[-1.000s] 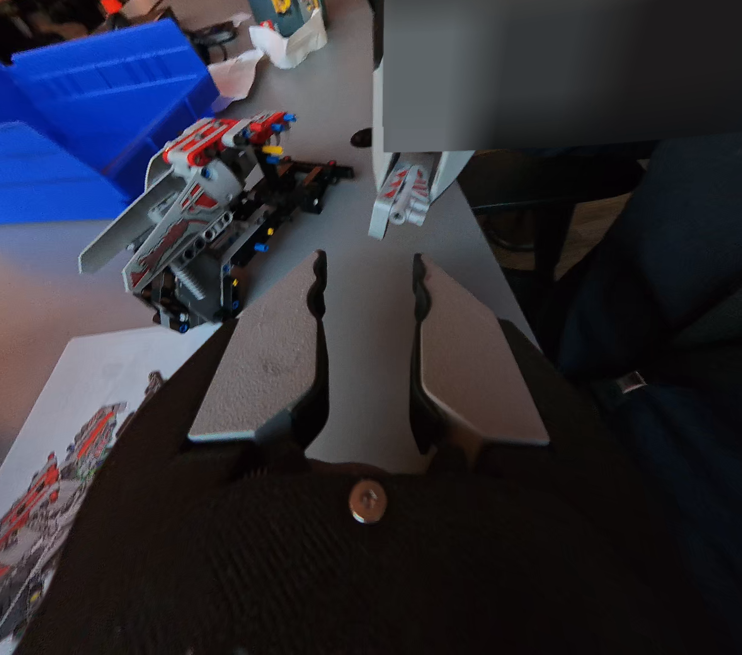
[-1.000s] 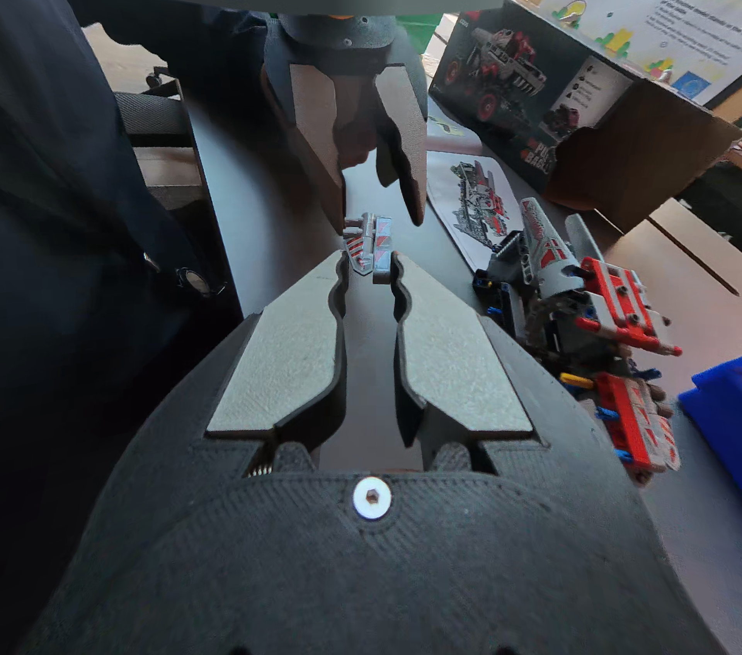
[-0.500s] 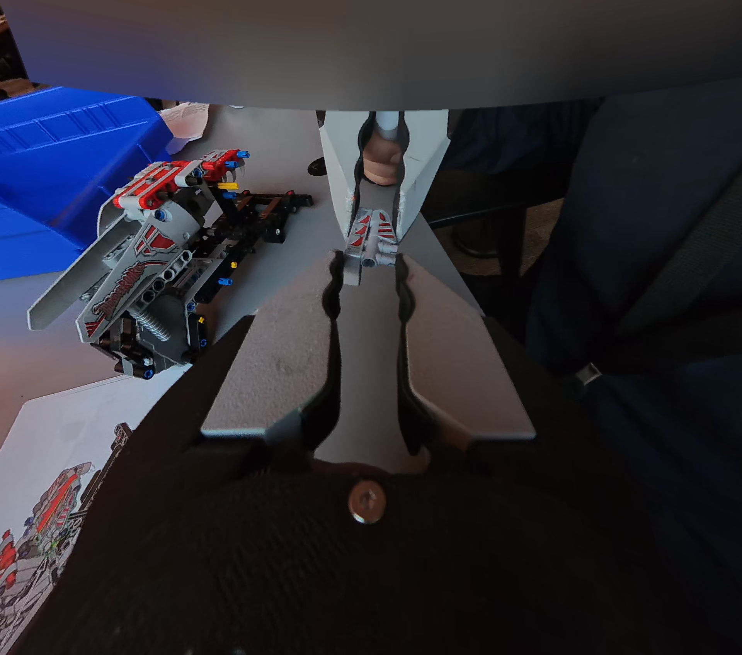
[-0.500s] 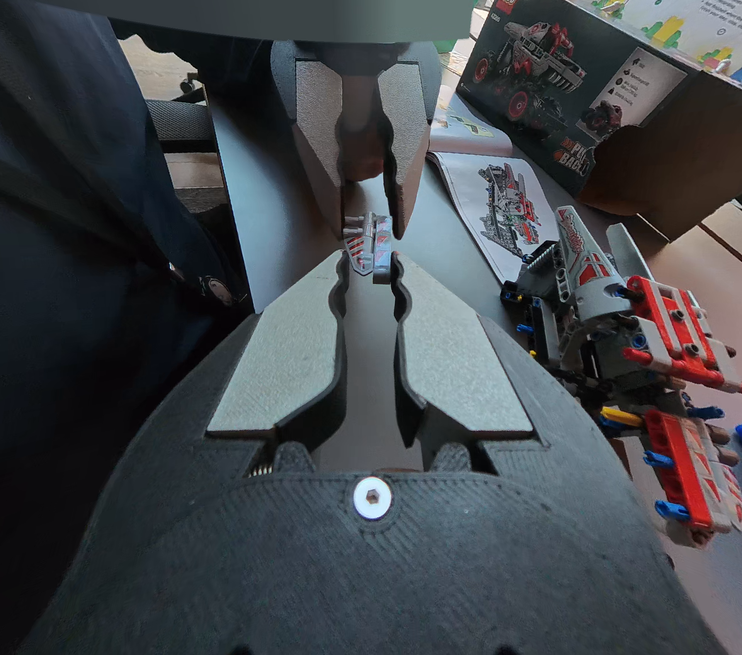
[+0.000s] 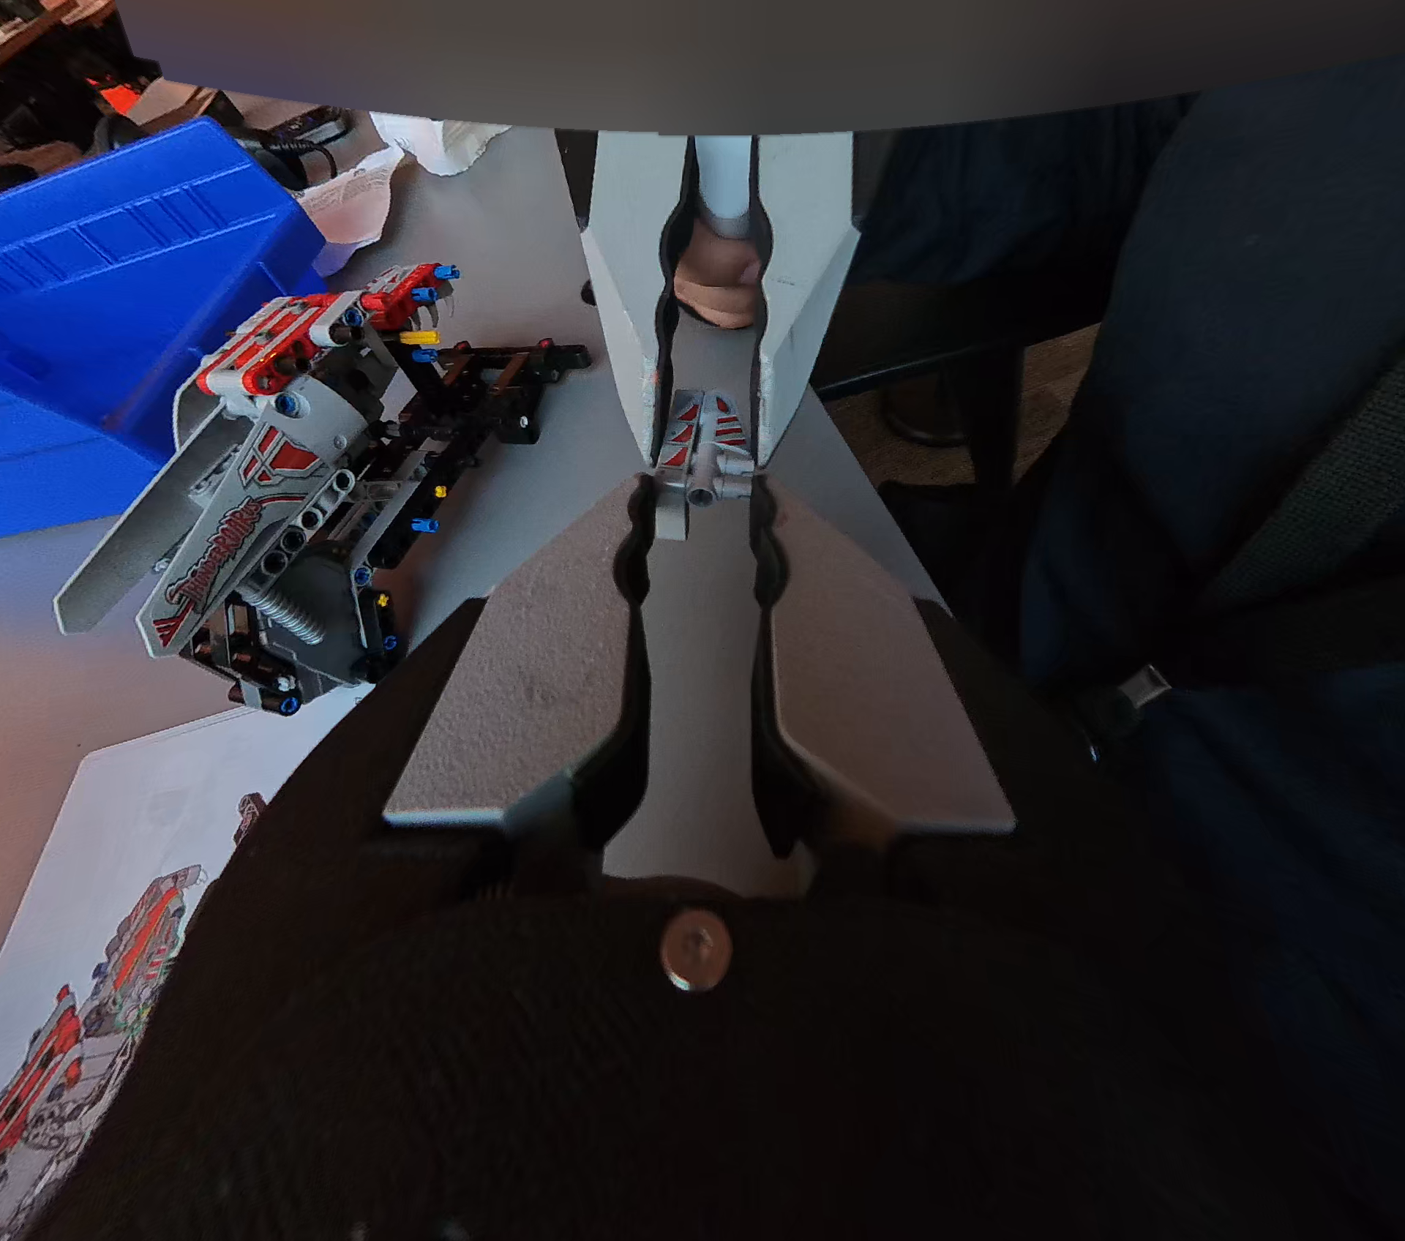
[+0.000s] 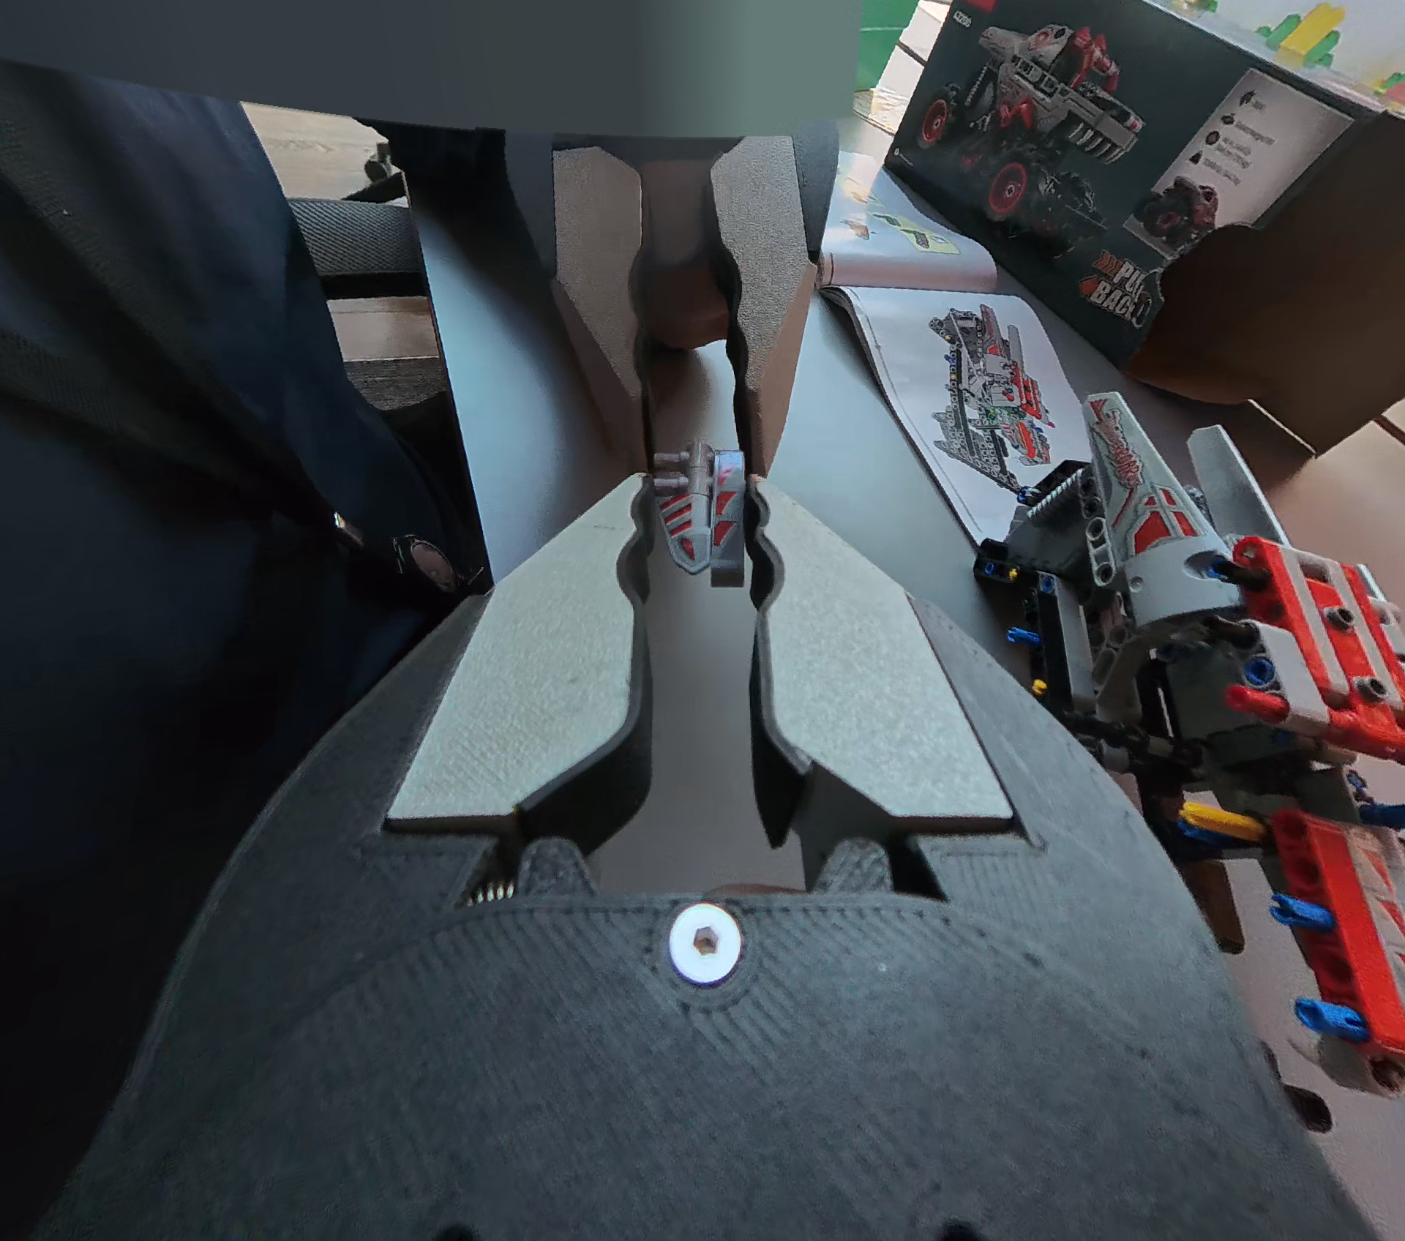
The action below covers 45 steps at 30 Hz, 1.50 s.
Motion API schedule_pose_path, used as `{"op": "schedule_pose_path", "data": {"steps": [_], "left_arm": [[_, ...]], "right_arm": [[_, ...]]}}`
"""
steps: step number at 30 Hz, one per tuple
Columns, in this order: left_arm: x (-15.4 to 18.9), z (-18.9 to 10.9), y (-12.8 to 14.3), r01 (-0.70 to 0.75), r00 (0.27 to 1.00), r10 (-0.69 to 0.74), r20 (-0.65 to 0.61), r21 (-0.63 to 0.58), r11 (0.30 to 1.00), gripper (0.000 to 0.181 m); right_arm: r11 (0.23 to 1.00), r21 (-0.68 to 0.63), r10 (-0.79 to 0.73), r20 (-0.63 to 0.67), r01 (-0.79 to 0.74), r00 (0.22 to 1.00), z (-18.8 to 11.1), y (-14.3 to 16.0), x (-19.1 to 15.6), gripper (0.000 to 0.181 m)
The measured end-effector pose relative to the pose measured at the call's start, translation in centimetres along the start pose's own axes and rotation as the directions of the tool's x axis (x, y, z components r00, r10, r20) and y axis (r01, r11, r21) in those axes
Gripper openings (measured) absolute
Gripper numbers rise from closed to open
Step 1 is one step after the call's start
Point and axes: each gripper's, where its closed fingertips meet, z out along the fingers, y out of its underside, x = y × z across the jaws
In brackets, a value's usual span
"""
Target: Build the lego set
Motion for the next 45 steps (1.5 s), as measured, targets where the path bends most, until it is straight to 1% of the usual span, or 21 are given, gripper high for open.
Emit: {"op": "schedule_pose_path", "data": {"steps": [4,22,26,27,30,32,34,37,39,40,43,45], "left_arm": [[0.0,0.0,-0.2,0.037,0.999,-0.037,-0.003,0.006,0.999,0.023],[0.4,0.2,0.1,0.008,1.000,-0.008,-0.013,-0.022,1.000,0.023],[-0.2,0.1,-0.1,0.100,0.995,-0.101,-0.026,-0.003,0.995,0.023],[-0.5,0.1,0.0,0.122,0.992,-0.122,-0.014,-0.008,0.992,0.023],[-0.7,0.3,0.8,0.242,0.969,-0.244,-0.034,-0.056,0.969,0.023],[-1.1,0.3,1.2,0.343,0.937,-0.347,-0.039,-0.082,0.936,0.023],[-1.2,0.2,1.3,0.449,0.888,-0.454,-0.067,-0.080,0.890,0.023],[-1.3,0.0,0.9,0.586,0.798,-0.588,-0.134,-0.054,0.808,0.023],[-1.5,-0.1,0.8,0.625,0.768,-0.623,-0.148,-0.042,0.780,0.023],[-1.5,-0.1,0.8,0.628,0.765,-0.627,-0.147,-0.041,0.777,0.023],[-1.3,-0.1,0.7,0.610,0.779,-0.609,-0.148,-0.043,0.791,0.023],[-1.2,-0.1,0.8,0.598,0.789,-0.598,-0.137,-0.046,0.800,0.023]], "right_arm": [[1.000,0.012,0.004,-0.006,-0.004,1.000,-0.1,-0.2,0.1,0.020],[0.999,-0.028,-0.024,0.012,0.024,1.000,-0.1,0.4,-0.4,0.020],[0.999,0.006,0.032,0.024,-0.032,0.999,-0.1,0.0,0.2,0.020],[1.000,0.004,0.024,0.001,-0.024,1.000,-0.2,0.1,0.5,0.020],[0.997,-0.004,-0.078,-0.119,0.078,0.990,-0.8,0.0,1.6,0.032],[0.989,-0.019,-0.145,-0.160,0.144,0.976,-1.3,-0.3,1.5,0.035],[0.973,-0.064,-0.230,-0.190,0.222,0.955,-1.4,-0.3,1.1,0.036],[0.929,-0.166,-0.363,-0.250,0.330,0.898,-0.9,0.2,1.2,0.028],[0.892,-0.227,-0.443,-0.273,0.390,0.854,-0.4,0.6,1.2,0.025],[0.875,-0.250,-0.474,-0.283,0.413,0.834,-0.1,0.8,1.3,0.026],[0.842,-0.318,-0.525,-0.298,0.435,0.798,0.6,1.7,1.9,0.021],[0.842,-0.320,-0.526,-0.313,0.433,0.791,0.8,1.8,2.2,0.017]]}}
